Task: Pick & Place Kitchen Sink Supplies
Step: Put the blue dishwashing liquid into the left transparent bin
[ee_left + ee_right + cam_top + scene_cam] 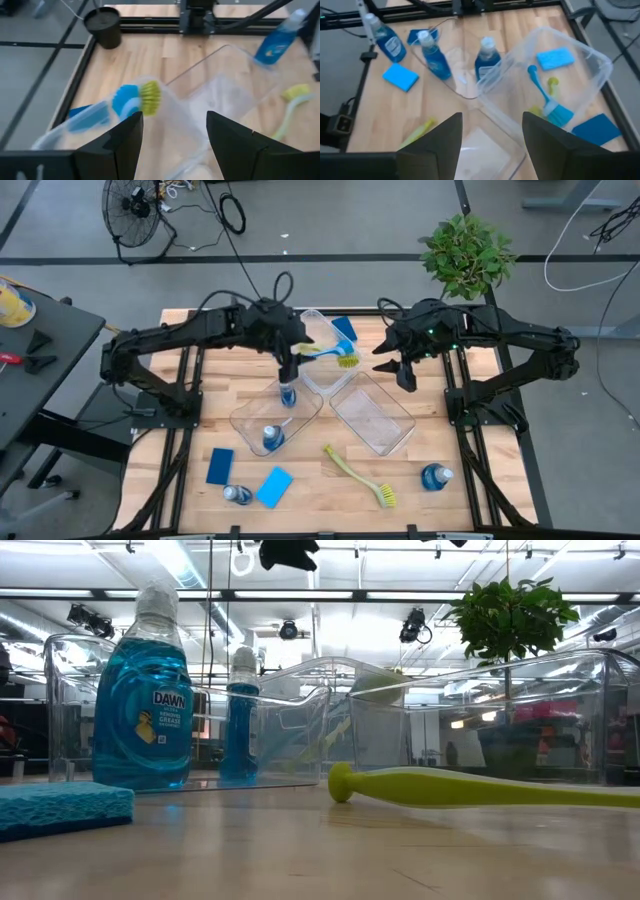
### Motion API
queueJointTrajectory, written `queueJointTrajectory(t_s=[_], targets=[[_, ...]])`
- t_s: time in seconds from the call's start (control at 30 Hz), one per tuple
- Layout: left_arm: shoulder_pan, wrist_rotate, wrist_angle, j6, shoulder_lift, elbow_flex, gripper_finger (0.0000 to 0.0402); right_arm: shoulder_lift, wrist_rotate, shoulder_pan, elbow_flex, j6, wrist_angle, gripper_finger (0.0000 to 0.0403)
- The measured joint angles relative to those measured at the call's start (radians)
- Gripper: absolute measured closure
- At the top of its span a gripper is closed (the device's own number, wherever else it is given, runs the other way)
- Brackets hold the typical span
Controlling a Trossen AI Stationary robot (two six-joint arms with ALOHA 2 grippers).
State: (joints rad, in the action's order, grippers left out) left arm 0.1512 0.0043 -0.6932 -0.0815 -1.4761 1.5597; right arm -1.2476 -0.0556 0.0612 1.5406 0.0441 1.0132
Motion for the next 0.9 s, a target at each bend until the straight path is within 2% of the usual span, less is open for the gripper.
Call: queueJointTrajectory(t_s=[0.37, 0.6, 0.73, 0.9], targets=[[-0.145, 0.000, -0.001, 0.019, 0.015, 0.000, 0.0179, 0.000, -0.043, 0.000, 0.000, -0.016, 0.001, 0.0195], [-0.187, -0.002, -0.001, 0.027, 0.015, 0.000, 0.0179, 0.000, -0.042, 0.000, 0.000, -0.049, 0.001, 0.0195], [-0.196, -0.001, -0.024, 0.091, 0.015, 0.000, 0.0179, 0.000, -0.042, 0.000, 0.000, -0.056, 0.002, 0.0195], [-0.227, 0.073, -0.093, 0.164, 0.014, -0.001, 0.0179, 0.000, -0.043, 0.000, 0.000, -0.056, 0.002, 0.0195]])
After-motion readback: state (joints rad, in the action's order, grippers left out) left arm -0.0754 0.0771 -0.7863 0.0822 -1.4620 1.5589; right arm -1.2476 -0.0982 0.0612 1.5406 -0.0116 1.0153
